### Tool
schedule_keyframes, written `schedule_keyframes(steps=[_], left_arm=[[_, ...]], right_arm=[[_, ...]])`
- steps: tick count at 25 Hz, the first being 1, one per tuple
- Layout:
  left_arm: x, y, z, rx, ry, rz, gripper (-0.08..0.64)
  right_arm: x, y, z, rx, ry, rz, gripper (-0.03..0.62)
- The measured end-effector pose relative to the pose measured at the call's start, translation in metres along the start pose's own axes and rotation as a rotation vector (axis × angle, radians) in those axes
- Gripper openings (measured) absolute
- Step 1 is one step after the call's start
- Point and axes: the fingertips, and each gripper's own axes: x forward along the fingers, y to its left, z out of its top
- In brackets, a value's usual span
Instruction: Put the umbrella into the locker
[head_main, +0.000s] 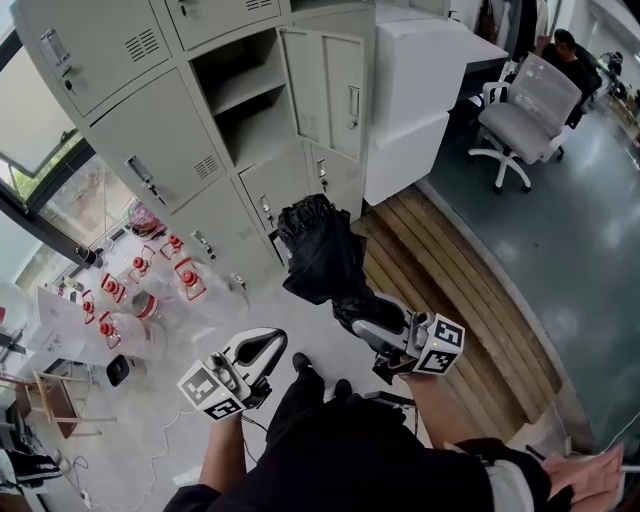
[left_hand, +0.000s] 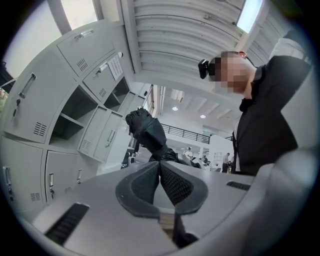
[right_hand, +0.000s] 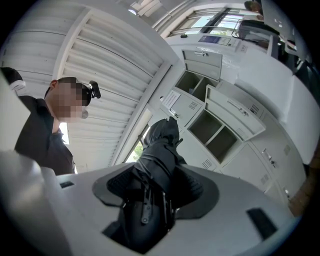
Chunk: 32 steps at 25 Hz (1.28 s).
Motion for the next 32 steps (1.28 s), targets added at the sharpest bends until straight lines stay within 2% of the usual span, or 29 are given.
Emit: schedule_keyframes(steps=[6,10,14,22,27,32], left_arm=[[-0.005,0.029,0.011,0.008,-0.037,-0.009,0.02],[0.002,0.049,0.03,0.052,-0.062,-0.026,0.02],[0.003,0.075,0.05,0.074,-0.084,-0.043,0.02],[0.01,0.139,0.082,0.09,-0.087,-0.073,0.02],[0.005,0.187,0.103,0.088,-0.106,-0.057,0.02],[-0.008,0.225,0.119,0.088,-0.121,-0.053,0.02]], right_arm=[[0.021,-0.01,0.002,-0.022,0.03,-0.008,0.247],[0.034,-0.015,0.016,-0.004,0.029,0.013,0.247],[0.052,-0.024,0.023,-0.03,0.035,0.013,0.247],[0.106,-0.063,0.038,0.002,0.016,0.001,0.247],[0.141,-0.088,0.044,-0.021,0.019,-0.03,0.247],[0.173,-0.11,0.043,-0.005,0.008,-0.054,0.247]])
